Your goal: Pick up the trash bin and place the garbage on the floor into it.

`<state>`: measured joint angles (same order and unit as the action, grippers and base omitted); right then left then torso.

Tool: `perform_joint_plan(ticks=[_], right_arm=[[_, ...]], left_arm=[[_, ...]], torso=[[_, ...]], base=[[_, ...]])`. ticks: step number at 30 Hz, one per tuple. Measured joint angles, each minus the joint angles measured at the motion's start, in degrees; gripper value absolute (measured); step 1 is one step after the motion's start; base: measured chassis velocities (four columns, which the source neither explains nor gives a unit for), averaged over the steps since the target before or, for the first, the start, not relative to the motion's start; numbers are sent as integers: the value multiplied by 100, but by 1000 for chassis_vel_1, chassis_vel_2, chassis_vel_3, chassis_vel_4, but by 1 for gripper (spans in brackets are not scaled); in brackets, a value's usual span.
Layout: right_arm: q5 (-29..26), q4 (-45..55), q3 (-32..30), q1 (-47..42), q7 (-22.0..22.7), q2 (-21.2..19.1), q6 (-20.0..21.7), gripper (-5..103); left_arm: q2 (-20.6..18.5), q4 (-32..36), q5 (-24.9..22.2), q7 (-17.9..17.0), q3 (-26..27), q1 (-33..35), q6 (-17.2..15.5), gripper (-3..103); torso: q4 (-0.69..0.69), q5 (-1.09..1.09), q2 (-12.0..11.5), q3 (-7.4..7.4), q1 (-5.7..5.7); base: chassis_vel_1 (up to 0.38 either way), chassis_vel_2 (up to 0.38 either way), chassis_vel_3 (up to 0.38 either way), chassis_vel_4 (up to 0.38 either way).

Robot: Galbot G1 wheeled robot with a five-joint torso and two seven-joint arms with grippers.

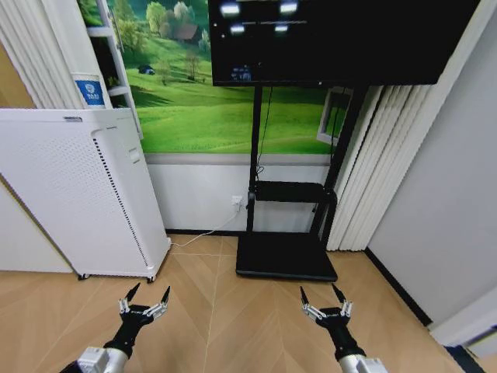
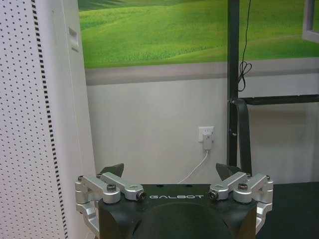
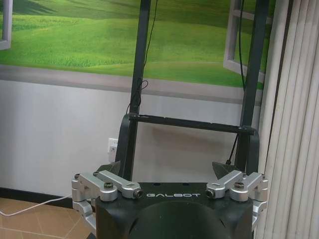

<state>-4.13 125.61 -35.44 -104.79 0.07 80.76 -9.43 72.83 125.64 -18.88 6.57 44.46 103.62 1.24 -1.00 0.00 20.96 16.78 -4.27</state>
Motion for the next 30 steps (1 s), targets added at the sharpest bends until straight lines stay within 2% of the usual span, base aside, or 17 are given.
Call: perform_joint_plan(ticks=[27, 30], right_arm=[[0, 0, 0, 0, 0, 0, 0, 100], [0, 0, 0, 0, 0, 0, 0, 100]], left_arm=[[0, 0, 0, 0, 0, 0, 0, 100], [0, 0, 0, 0, 0, 0, 0, 100]], torso=[[0, 0, 606, 375, -230], [0, 0, 723, 441, -281]], base=[[0, 0, 0, 0], [0, 0, 0, 0]])
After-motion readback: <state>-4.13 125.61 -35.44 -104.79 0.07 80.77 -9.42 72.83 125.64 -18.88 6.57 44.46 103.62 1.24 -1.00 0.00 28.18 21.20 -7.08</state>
